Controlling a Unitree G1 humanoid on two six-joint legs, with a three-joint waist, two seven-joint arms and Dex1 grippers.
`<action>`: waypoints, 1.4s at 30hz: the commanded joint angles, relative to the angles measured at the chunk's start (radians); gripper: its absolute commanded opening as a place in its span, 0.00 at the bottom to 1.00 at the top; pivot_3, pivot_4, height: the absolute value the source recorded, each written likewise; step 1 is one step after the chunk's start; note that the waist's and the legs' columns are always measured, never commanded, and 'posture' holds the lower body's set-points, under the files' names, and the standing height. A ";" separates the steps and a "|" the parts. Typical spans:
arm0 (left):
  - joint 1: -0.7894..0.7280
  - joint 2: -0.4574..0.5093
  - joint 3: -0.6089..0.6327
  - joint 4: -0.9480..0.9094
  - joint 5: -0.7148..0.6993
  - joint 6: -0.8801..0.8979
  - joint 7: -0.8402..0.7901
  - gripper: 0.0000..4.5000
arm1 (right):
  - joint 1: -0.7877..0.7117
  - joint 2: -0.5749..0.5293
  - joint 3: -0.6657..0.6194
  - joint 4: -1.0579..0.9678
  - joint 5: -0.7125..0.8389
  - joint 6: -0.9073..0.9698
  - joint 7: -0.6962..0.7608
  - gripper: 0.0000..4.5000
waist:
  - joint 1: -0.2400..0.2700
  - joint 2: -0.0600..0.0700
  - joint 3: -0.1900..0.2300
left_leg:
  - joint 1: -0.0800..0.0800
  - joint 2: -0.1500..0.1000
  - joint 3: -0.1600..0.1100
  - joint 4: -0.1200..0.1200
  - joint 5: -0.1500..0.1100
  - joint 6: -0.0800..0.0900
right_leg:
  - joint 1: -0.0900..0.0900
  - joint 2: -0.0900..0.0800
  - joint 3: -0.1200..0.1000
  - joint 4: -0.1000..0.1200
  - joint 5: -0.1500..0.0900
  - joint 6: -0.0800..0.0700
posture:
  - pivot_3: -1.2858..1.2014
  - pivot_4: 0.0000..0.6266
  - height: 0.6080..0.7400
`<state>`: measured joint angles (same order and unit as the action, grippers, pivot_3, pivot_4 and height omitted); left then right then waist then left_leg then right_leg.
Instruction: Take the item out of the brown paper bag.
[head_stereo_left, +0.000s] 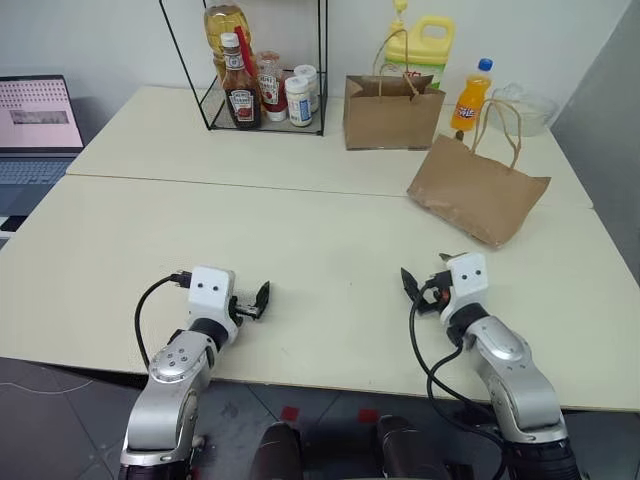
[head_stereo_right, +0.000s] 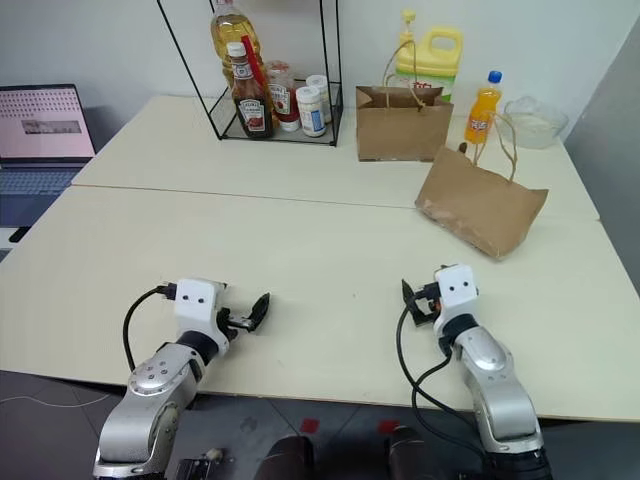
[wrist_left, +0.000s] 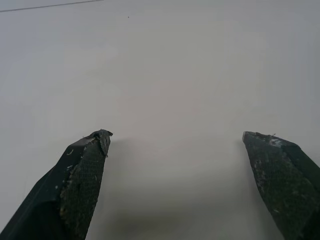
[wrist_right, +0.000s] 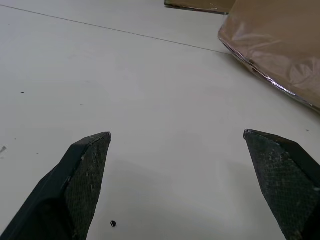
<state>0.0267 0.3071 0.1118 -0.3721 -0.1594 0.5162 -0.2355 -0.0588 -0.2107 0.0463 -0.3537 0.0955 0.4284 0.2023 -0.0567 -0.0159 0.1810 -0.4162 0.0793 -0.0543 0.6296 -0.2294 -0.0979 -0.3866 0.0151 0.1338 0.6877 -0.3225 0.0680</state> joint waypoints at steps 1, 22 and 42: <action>-0.014 0.014 -0.003 -0.019 -0.008 0.001 -0.021 1.00 | 0.007 0.000 -0.011 -0.054 -0.005 -0.009 -0.008 0.99 | 0.000 0.000 0.000 | 0.000 0.000 0.000 0.000 0.000 0.000 | 0.000 0.000 0.000 0.000 0.000 0.000 | 0.52 0.24 1.00; -0.275 0.200 -0.052 0.003 -0.154 0.087 -0.337 1.00 | -0.126 -0.133 -0.187 -0.134 0.060 0.101 0.022 0.99 | 0.002 0.000 0.000 | 0.000 0.000 0.000 0.000 0.000 0.000 | 0.000 0.000 0.000 0.000 0.000 0.000 | 0.52 0.24 1.00; -0.910 0.245 -0.112 0.353 -0.317 0.080 -0.716 1.00 | -0.887 -0.376 -0.247 0.770 0.130 0.049 0.253 0.99 | -0.005 0.001 0.001 | 0.000 0.000 0.001 0.000 0.001 0.000 | -0.001 0.000 -0.001 0.000 0.000 0.000 | 0.52 0.24 1.00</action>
<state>-0.8617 0.5522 -0.0090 -0.0150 -0.4804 0.6216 -0.9532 -0.8916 -0.5725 -0.2026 0.3557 0.2385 0.5295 0.4294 -0.0621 -0.0149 0.1819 -0.4166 0.0788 -0.0531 0.6297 -0.2288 -0.0977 -0.3875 0.0149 0.1333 0.6879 -0.3225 0.0677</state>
